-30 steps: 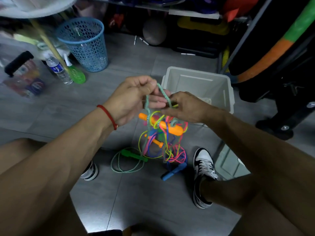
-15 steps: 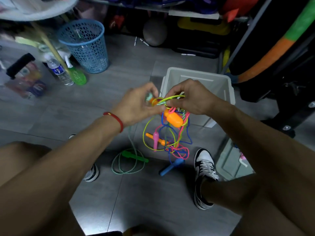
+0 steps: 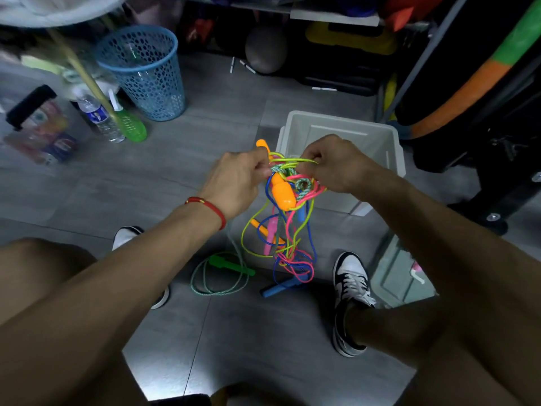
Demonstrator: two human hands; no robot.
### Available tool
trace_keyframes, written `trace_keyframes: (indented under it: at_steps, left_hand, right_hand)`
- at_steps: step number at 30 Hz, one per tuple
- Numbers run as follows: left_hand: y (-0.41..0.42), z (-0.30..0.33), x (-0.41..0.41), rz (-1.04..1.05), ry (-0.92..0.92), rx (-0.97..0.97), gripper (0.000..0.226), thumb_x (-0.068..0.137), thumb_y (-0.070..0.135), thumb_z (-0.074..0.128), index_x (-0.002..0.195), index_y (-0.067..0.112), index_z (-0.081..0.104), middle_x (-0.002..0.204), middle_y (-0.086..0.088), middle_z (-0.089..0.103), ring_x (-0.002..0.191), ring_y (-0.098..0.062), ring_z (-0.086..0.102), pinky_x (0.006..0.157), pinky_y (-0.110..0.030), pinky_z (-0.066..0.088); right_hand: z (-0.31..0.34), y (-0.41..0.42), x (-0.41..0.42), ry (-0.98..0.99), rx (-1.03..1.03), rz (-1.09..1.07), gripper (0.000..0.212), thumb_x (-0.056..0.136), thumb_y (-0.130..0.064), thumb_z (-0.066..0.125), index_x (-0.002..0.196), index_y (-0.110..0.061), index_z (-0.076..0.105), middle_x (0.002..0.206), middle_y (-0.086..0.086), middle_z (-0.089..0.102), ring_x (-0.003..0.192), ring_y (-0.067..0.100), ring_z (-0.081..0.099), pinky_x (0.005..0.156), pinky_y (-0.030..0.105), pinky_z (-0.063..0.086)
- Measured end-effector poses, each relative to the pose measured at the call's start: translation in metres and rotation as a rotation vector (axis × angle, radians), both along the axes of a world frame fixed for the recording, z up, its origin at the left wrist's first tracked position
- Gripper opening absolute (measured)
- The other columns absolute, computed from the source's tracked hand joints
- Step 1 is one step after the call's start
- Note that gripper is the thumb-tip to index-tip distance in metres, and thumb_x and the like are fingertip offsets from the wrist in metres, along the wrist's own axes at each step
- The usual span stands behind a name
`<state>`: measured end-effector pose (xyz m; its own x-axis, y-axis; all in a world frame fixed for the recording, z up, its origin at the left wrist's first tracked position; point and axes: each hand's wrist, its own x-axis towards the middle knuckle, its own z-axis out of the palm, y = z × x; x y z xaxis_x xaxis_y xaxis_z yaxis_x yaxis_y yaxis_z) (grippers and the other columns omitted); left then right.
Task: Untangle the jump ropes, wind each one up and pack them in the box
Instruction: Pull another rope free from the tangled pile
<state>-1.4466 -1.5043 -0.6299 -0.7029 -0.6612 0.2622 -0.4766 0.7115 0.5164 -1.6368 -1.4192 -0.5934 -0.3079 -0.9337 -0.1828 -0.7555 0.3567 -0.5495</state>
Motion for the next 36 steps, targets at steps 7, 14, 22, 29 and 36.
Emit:
trace_keyframes:
  at_steps: [7, 14, 22, 29, 36]
  left_hand:
    - [0.006, -0.005, 0.001, 0.002, 0.309, 0.651, 0.018, 0.094, 0.023, 0.056, 0.078, 0.021, 0.049, 0.072, -0.006, 0.056, 0.062, -0.013, 0.048, 0.06, -0.03, 0.043]
    - [0.011, 0.001, 0.006, -0.195, 0.218, 0.539, 0.018, 0.098, 0.031, 0.051, 0.088, 0.016, 0.049, 0.083, -0.006, 0.059, 0.07, -0.007, 0.047, 0.065, -0.028, 0.042]
    - [0.005, 0.0, 0.01, -0.135, 0.178, 0.282, 0.021, 0.1, 0.038, 0.051, 0.089, 0.02, 0.049, 0.068, 0.004, 0.051, 0.063, -0.011, 0.042, 0.061, -0.03, 0.04]
    - [-0.001, 0.02, 0.018, -0.223, 0.132, 0.077, 0.016, 0.101, 0.028, 0.055, 0.092, 0.015, 0.053, 0.065, 0.01, 0.048, 0.061, 0.001, 0.045, 0.058, -0.014, 0.033]
    - [-0.01, 0.024, 0.027, -0.285, 0.172, 0.23, 0.024, 0.102, 0.038, 0.049, 0.093, 0.016, 0.049, 0.076, -0.009, 0.058, 0.067, -0.028, 0.051, 0.061, -0.04, 0.046]
  right_hand:
    - [0.006, 0.007, 0.003, -0.265, 0.01, 0.1, 0.036, 0.079, -0.043, 0.082, 0.094, -0.013, 0.067, 0.093, 0.009, 0.072, 0.083, 0.023, 0.072, 0.078, 0.044, 0.062]
    - [-0.001, 0.004, 0.002, -0.036, 0.006, 0.227, 0.075, 0.069, -0.046, 0.075, 0.137, -0.044, 0.043, 0.123, 0.003, 0.049, 0.118, 0.02, 0.049, 0.098, 0.034, 0.043]
    - [0.006, 0.004, -0.001, 0.098, 0.101, 0.244, 0.035, 0.076, -0.054, 0.072, 0.1, -0.031, 0.06, 0.098, -0.01, 0.061, 0.096, 0.015, 0.06, 0.083, 0.033, 0.049]
    - [0.005, 0.011, -0.004, -0.52, 0.017, 0.328, 0.042, 0.084, -0.021, 0.081, 0.122, -0.022, 0.063, 0.103, 0.005, 0.075, 0.102, 0.024, 0.07, 0.1, 0.046, 0.052]
    - [0.005, 0.017, -0.017, -0.785, 0.032, 0.261, 0.028, 0.087, -0.027, 0.074, 0.104, -0.008, 0.06, 0.089, 0.014, 0.058, 0.077, 0.017, 0.05, 0.067, 0.021, 0.043]
